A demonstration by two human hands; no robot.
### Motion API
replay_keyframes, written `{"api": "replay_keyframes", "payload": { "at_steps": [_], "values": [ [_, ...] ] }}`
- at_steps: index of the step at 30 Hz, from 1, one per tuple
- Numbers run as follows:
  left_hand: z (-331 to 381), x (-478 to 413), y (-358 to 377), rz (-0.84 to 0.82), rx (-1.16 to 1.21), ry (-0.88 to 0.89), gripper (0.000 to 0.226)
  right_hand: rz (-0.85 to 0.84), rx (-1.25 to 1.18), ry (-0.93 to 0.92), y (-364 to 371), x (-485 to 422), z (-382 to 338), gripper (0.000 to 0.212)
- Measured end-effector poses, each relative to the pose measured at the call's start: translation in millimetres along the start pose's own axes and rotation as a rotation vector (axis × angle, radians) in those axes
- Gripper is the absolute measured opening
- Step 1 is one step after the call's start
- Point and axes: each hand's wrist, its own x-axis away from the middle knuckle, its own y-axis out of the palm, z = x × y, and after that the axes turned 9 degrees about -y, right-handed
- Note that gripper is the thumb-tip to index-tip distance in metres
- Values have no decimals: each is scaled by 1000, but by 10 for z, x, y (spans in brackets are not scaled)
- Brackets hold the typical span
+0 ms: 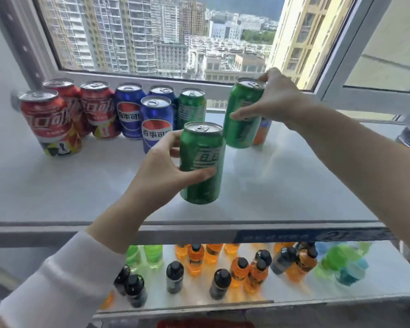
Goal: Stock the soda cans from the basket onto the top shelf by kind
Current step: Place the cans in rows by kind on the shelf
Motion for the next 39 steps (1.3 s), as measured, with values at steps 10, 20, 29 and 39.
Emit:
{"api": "replay_keyframes", "payload": {
  "at_steps": [10, 20, 29, 39],
  "values": [
    [-122, -305, 25, 5, -54, -2, 69, -153, 233, -86, 420, -704, 165, 85],
    [-161, -376, 75, -3, 3, 2, 65, -245, 226, -28, 501, -835, 183, 87],
    [-153, -367, 92, -25, 22, 6, 68, -294, 99, -27, 486, -817, 142, 85],
    [-162, -397, 106, -7, -10, 14, 72, -205, 242, -228, 238, -552, -118, 86]
  ]
}}
